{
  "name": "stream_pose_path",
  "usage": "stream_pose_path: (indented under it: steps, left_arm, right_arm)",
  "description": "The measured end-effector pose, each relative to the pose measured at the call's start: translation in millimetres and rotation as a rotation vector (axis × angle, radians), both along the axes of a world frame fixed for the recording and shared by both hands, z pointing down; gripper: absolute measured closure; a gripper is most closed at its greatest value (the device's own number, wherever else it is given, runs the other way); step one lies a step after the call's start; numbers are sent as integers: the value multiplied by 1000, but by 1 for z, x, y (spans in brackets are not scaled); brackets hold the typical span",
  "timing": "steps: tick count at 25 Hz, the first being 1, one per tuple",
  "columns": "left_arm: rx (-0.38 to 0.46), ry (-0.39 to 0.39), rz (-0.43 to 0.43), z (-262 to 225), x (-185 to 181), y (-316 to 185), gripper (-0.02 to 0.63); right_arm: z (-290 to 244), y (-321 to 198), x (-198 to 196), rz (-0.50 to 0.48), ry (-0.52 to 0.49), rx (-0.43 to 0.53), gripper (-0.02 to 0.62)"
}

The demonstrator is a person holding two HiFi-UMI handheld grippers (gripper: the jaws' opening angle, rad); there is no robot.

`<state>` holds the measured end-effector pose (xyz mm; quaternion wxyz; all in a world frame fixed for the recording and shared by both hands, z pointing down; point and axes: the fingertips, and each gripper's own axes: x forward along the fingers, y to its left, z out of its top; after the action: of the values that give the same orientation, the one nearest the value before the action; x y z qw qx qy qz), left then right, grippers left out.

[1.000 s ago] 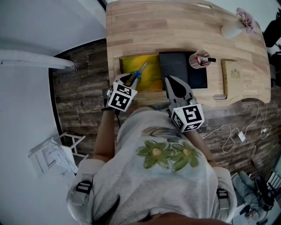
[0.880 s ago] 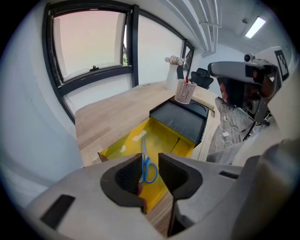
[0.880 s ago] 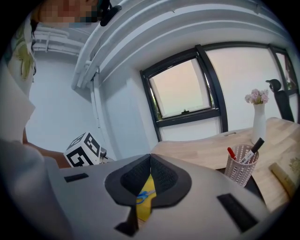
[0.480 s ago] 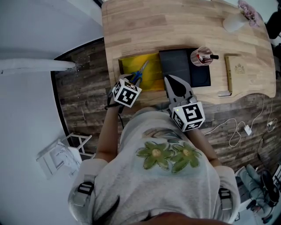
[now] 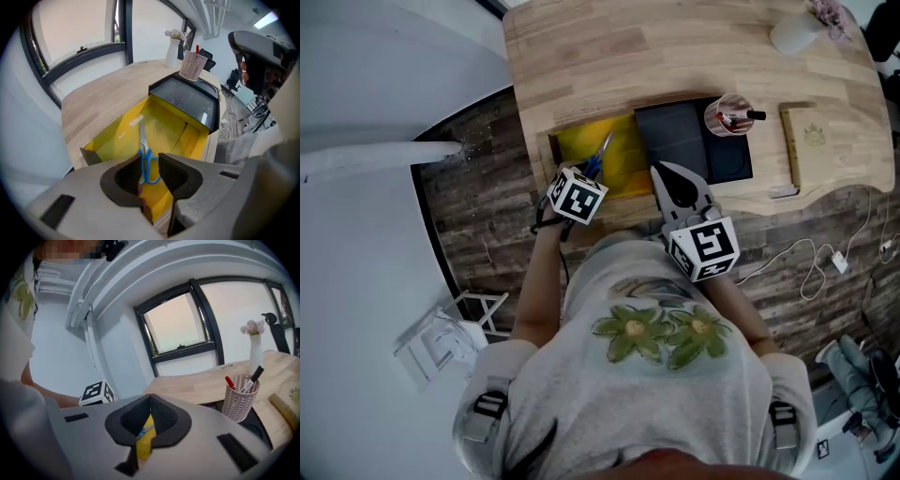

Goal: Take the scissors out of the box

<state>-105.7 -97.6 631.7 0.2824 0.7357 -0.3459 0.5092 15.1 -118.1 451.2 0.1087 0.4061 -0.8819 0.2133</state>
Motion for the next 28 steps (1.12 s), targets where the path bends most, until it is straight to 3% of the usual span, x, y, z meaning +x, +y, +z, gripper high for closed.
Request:
stream_pose_path:
  steps: [28]
  left_arm:
    - [-140, 9, -43, 37, -9, 11, 508]
  right_arm:
    - [14, -1, -7, -20, 24, -29, 588]
